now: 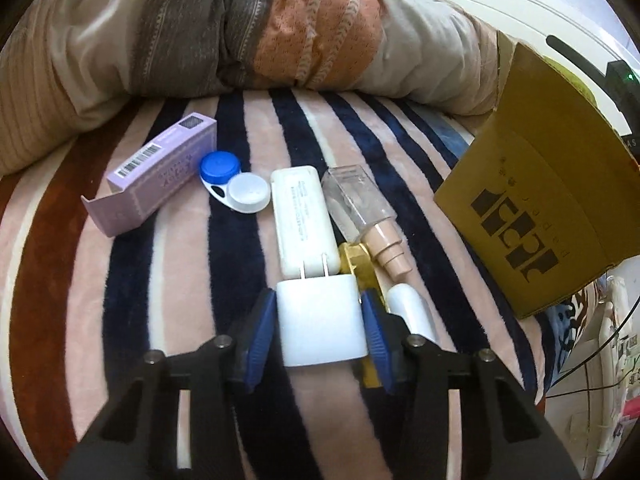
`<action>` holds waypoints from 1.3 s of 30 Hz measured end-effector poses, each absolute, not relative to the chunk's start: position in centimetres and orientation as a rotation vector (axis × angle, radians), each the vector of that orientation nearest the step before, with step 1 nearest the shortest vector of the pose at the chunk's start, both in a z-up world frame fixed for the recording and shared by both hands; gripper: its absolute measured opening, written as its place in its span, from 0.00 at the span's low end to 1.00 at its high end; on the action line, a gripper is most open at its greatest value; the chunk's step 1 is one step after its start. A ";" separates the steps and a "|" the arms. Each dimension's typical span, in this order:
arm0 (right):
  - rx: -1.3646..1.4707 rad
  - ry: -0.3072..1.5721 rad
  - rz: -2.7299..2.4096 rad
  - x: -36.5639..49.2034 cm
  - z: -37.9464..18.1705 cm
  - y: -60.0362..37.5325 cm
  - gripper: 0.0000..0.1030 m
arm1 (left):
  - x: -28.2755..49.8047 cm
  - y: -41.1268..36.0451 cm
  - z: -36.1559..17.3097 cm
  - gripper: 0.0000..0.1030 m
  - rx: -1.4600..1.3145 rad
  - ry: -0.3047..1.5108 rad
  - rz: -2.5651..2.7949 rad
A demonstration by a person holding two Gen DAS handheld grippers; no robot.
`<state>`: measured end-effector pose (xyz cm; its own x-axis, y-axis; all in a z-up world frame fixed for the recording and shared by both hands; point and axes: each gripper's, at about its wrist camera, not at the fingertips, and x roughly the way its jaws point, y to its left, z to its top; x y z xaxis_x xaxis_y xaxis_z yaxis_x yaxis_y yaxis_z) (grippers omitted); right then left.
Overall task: Organize rigid objects
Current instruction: 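Grasp the white charger with the left gripper and drop it into the box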
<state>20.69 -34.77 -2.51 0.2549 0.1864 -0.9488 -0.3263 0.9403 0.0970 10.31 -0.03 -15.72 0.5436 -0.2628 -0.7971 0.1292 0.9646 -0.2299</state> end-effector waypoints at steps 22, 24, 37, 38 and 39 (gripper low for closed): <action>-0.168 1.264 0.366 21.0 -3.6 -34.2 0.07 | 9.4 -2.2 -0.3 0.38 -0.052 0.700 -0.352; -0.171 1.263 0.368 21.1 -3.6 -34.2 0.07 | 10.2 -4.3 1.4 0.38 -0.050 0.695 -0.416; -0.176 1.252 0.388 21.2 -3.7 -34.1 0.08 | 18.0 -18.2 -1.5 0.38 0.136 0.938 -0.483; -0.176 1.251 0.390 21.2 -3.7 -34.1 0.08 | 18.2 -18.2 -2.0 0.38 0.137 0.955 -0.472; -0.177 1.251 0.391 21.2 -3.7 -34.1 0.08 | 18.6 -18.3 -2.5 0.38 0.144 0.971 -0.461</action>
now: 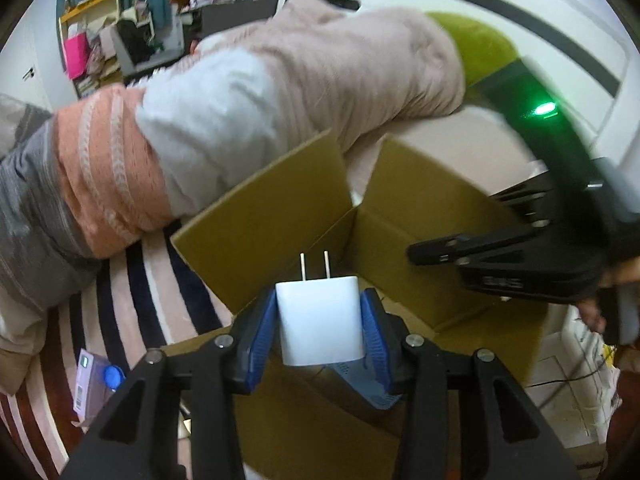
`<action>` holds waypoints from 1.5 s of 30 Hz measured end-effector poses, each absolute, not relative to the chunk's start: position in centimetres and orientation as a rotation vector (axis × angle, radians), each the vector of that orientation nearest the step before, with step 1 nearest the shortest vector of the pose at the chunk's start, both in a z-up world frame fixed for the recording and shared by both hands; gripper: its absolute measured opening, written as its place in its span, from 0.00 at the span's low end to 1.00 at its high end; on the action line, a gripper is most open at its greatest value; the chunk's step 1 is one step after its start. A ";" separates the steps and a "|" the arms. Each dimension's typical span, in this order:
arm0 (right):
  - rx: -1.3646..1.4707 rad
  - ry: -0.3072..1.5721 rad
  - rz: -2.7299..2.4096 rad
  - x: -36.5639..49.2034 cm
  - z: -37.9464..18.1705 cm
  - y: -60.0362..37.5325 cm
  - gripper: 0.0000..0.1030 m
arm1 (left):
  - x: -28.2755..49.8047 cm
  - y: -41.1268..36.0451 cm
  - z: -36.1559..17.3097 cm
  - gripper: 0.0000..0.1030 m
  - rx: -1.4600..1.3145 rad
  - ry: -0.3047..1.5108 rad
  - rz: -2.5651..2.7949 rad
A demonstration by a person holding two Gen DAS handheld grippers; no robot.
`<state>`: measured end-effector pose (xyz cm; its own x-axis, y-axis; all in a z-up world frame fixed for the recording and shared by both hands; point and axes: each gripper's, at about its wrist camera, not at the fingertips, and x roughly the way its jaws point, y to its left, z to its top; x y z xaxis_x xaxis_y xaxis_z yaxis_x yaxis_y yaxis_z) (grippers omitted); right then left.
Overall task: Organize rigid objects
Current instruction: 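Grasp the white charger with the left gripper and drop it into the box, then grasp the white earbud case with the left gripper and drop it into the box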
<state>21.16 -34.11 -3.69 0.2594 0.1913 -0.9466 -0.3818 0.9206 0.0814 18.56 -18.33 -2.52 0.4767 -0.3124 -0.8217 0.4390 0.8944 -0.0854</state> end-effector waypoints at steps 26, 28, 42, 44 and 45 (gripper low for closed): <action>-0.209 1.251 0.382 21.0 -3.8 -33.7 0.09 | 9.2 -2.1 -4.6 0.68 0.031 0.873 -0.298; -0.210 1.251 0.380 21.0 -3.9 -33.7 0.09 | 8.5 -1.8 -7.3 0.68 0.025 0.911 -0.301; -0.215 1.249 0.376 20.9 -3.9 -33.6 0.09 | 8.4 -8.2 -14.6 0.59 0.205 0.967 -0.371; -0.217 1.248 0.377 20.9 -3.9 -33.7 0.09 | 8.4 -8.3 -14.3 0.50 0.187 0.963 -0.380; -0.216 1.248 0.377 21.0 -3.9 -33.7 0.09 | 8.5 -8.2 -14.2 0.43 0.167 0.970 -0.398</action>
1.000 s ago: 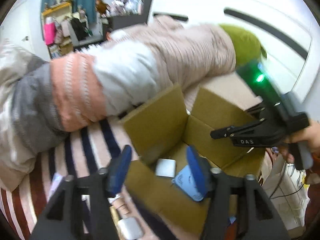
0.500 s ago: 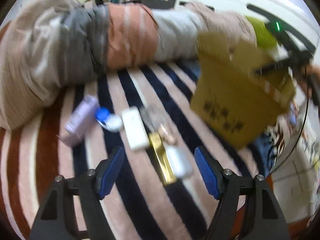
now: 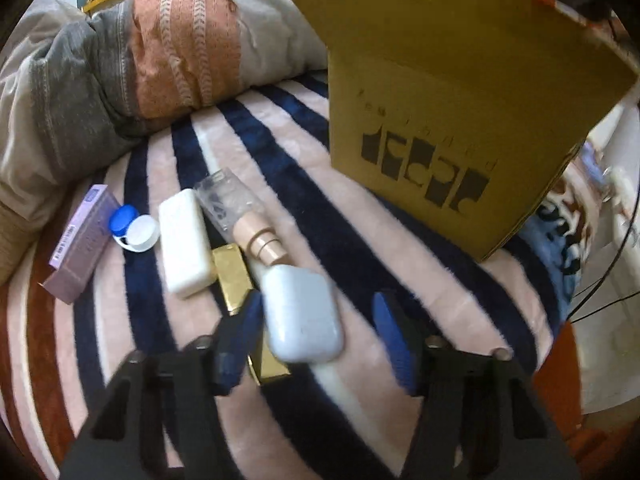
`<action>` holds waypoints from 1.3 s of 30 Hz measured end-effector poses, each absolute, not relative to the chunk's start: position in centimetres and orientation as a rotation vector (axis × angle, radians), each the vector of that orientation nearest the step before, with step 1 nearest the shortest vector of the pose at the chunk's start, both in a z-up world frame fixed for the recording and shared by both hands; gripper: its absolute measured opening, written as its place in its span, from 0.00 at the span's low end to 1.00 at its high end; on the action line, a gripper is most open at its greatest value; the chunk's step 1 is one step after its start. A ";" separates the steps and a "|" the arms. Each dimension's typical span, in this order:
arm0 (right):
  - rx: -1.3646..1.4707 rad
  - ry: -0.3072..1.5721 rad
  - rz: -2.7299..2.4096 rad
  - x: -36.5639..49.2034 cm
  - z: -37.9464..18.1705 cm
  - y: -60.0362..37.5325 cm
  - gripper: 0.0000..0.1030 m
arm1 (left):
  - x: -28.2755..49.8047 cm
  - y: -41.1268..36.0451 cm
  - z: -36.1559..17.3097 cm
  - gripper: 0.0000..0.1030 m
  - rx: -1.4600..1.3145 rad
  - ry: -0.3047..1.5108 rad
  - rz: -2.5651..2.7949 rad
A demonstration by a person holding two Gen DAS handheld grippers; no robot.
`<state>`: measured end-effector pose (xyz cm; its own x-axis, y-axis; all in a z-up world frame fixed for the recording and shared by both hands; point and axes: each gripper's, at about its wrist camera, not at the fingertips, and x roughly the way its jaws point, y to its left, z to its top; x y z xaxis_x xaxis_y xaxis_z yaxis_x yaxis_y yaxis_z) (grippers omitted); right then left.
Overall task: Organize rigid objects
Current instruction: 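Grasp the white earbud case with the left gripper and drop it into the box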
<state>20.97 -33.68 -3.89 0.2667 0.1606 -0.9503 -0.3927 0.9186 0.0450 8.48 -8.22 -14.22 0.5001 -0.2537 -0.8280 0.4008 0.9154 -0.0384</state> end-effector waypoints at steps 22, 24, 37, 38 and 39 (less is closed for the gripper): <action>-0.212 1.245 0.380 20.9 -3.8 -33.7 0.09 | 7.5 -7.5 -11.5 0.39 0.154 0.924 -0.368; -0.212 1.242 0.383 20.9 -3.8 -33.7 0.09 | 7.6 -6.3 -9.0 0.39 0.140 0.887 -0.348; -0.209 1.224 0.393 20.7 -3.8 -34.0 0.09 | 14.0 -14.6 2.5 0.39 0.148 0.822 -0.466; -0.214 1.222 0.393 20.6 -3.7 -33.9 0.09 | 14.6 -15.8 2.1 0.39 0.159 0.857 -0.477; -0.220 1.221 0.392 20.6 -3.7 -33.9 0.09 | 15.4 -16.6 1.5 0.39 0.165 0.894 -0.480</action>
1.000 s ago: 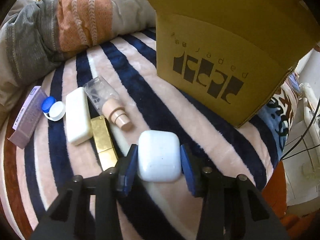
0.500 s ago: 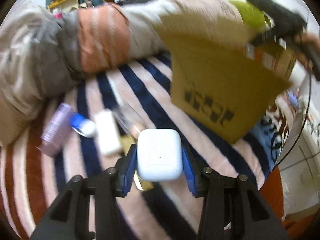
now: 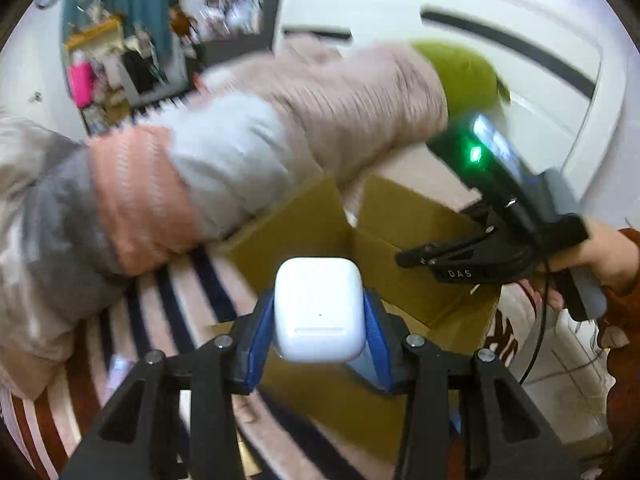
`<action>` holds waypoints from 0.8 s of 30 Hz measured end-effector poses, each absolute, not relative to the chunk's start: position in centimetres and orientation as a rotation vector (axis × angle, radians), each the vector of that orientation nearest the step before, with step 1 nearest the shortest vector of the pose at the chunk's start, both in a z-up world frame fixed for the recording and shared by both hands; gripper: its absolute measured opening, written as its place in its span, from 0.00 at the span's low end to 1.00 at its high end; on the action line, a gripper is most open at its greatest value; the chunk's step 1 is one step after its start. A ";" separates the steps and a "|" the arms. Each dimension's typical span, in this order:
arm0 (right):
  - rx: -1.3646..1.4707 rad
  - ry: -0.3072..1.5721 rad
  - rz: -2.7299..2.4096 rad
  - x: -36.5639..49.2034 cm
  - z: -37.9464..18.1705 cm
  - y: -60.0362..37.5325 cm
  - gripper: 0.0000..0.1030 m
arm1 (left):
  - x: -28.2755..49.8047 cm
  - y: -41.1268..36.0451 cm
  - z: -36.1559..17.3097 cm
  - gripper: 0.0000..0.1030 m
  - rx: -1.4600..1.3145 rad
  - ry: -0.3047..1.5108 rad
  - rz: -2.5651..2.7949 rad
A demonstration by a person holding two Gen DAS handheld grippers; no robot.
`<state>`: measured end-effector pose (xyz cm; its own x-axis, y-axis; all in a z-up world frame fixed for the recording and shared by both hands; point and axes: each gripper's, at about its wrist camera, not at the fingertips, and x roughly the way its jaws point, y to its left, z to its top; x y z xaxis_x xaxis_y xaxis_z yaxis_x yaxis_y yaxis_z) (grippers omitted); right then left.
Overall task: Organize rigid objects
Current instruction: 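Grasp the white earbud case with the left gripper and drop it into the box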
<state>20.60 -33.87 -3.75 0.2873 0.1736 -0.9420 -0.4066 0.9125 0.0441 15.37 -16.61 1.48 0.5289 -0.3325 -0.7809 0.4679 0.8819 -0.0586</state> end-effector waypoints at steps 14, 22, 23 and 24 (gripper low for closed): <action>-0.244 1.211 0.398 20.5 -3.6 -33.6 0.10 | 17.0 -19.1 -3.2 0.39 0.216 1.039 -0.435; -0.248 1.215 0.386 20.5 -3.7 -33.5 0.12 | 15.1 -13.6 0.7 0.39 0.125 0.910 -0.397; -0.249 1.218 0.385 20.5 -3.8 -33.5 0.13 | 14.7 -12.7 1.0 0.40 0.118 0.897 -0.383; -0.249 1.220 0.383 20.5 -3.8 -33.5 0.13 | 14.2 -11.4 1.3 0.44 0.112 0.879 -0.365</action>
<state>20.48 -33.55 -3.79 0.2920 0.1516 -0.9443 -0.4148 0.9097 0.0178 14.20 -11.41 1.33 0.5805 -0.2659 -0.7696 0.3574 0.9325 -0.0526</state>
